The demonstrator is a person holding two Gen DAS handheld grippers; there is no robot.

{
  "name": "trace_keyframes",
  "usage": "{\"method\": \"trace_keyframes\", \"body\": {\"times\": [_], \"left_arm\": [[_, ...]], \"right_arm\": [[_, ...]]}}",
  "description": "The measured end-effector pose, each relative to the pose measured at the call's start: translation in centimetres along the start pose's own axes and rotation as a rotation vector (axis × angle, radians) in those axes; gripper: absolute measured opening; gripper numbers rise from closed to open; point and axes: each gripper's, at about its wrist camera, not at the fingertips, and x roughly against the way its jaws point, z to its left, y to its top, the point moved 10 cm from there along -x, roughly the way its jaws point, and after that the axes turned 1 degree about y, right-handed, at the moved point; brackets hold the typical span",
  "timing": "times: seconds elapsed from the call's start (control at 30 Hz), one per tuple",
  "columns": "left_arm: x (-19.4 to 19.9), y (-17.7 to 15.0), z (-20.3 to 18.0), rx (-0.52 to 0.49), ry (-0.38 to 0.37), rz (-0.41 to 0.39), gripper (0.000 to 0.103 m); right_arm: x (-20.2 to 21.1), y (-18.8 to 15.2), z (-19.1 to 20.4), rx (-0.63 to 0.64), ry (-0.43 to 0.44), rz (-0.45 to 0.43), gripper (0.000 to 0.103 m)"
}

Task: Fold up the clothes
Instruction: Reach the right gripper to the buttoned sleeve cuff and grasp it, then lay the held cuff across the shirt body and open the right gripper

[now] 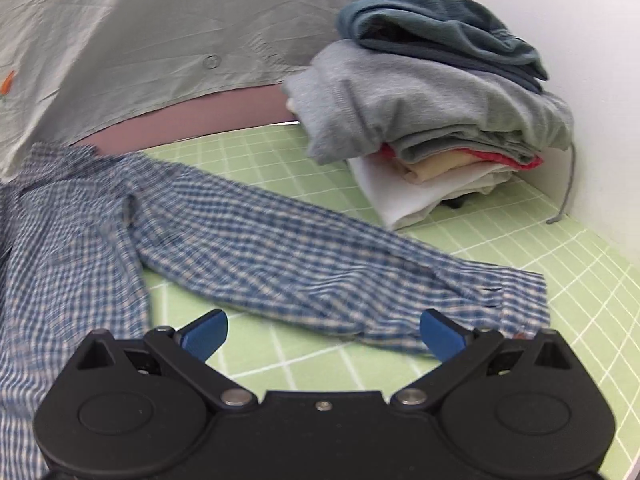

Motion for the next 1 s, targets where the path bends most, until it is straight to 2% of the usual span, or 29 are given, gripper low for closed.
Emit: {"method": "trace_keyframes", "body": {"times": [0.13, 0.3, 0.37, 0.53, 0.77, 0.87, 0.9, 0.93, 0.97, 1.0], "left_arm": [[-1.4, 0.0, -0.8, -0.038, 0.008, 0.038, 0.080], [-2.4, -0.5, -0.9, -0.033, 0.012, 0.074, 0.080], [-2.7, -0.8, -0.7, -0.023, 0.017, 0.091, 0.080], [-2.9, -1.0, -1.0, 0.013, -0.025, 0.102, 0.080], [-3.1, -1.1, -1.6, -0.022, -0.021, 0.111, 0.084], [-3.1, -1.0, -1.6, -0.024, -0.026, 0.110, 0.085], [-3.1, -1.0, -1.6, -0.023, -0.026, 0.109, 0.085], [-3.0, -1.1, -1.5, -0.022, -0.026, 0.107, 0.086], [-3.0, -1.1, -1.5, -0.020, -0.025, 0.108, 0.086], [-3.1, -1.1, -1.4, -0.017, -0.025, 0.109, 0.088]], "right_arm": [[-1.8, 0.9, -3.4, -0.078, -0.096, 0.003, 0.103], [-3.0, 1.6, -6.9, -0.138, -0.196, -0.004, 0.103], [-3.3, 1.3, -7.3, -0.146, -0.200, 0.012, 0.103], [-4.0, 0.7, -8.2, -0.167, -0.208, 0.053, 0.103], [-5.0, -0.2, -9.6, -0.196, -0.220, 0.111, 0.103], [-5.3, -0.3, -9.8, -0.223, -0.207, 0.131, 0.092], [-5.2, -0.1, -9.5, -0.214, -0.209, 0.136, 0.084], [-5.2, 0.2, -9.3, -0.204, -0.209, 0.140, 0.068], [-5.2, 0.5, -9.0, -0.189, -0.200, 0.139, 0.058], [-5.2, 0.7, -8.5, -0.170, -0.182, 0.144, 0.045]]}}
